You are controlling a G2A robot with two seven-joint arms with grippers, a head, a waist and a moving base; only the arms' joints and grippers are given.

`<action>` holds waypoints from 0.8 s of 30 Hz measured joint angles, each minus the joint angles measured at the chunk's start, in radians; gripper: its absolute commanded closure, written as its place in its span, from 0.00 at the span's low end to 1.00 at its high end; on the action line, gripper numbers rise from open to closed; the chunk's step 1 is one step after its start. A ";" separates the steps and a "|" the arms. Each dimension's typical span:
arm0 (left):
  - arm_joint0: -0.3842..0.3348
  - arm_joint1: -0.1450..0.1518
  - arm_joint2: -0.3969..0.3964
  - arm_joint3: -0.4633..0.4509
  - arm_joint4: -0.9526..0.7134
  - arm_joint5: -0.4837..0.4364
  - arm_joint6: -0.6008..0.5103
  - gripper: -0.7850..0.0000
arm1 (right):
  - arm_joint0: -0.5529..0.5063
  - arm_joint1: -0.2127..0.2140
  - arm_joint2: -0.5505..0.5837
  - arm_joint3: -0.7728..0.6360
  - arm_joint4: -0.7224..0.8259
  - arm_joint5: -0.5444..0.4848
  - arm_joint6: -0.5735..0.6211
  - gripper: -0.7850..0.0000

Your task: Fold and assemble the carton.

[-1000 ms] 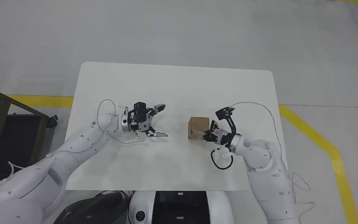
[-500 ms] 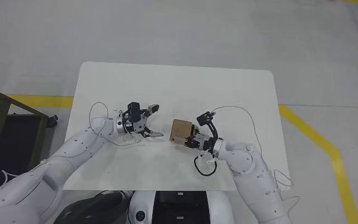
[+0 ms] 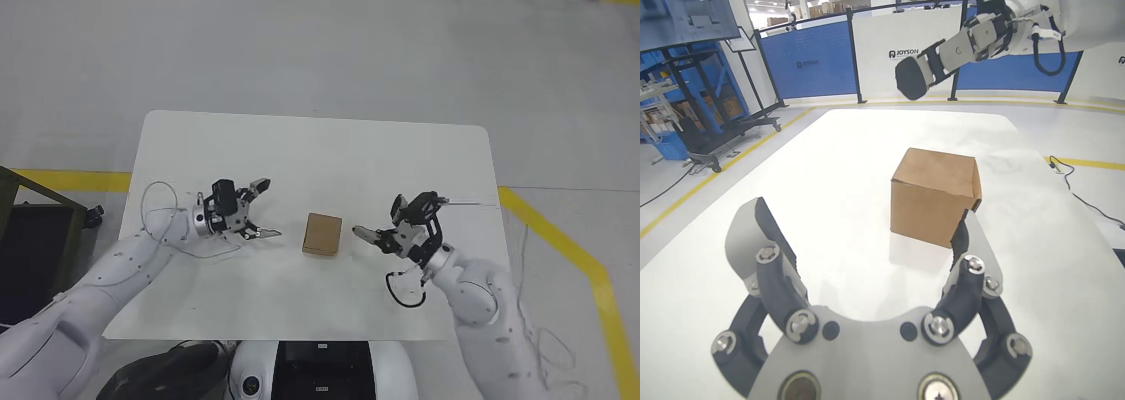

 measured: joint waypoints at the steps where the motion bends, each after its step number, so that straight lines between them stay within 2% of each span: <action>1: 0.010 0.010 -0.019 -0.013 0.001 0.008 -0.014 0.00 | -0.012 0.003 0.014 -0.014 -0.021 0.002 -0.024 0.00; 8: 0.091 0.068 -0.137 -0.132 -0.005 0.024 -0.057 0.00 | -0.072 0.017 0.083 -0.081 -0.108 0.021 -0.166 0.00; 16: 0.206 0.140 -0.307 -0.282 -0.030 -0.006 -0.122 0.00 | -0.097 0.031 0.127 -0.127 -0.172 0.040 -0.225 0.00; 24: 0.296 0.173 -0.418 -0.403 -0.074 -0.028 -0.246 0.00 | -0.105 0.039 0.142 -0.159 -0.154 0.050 -0.219 0.00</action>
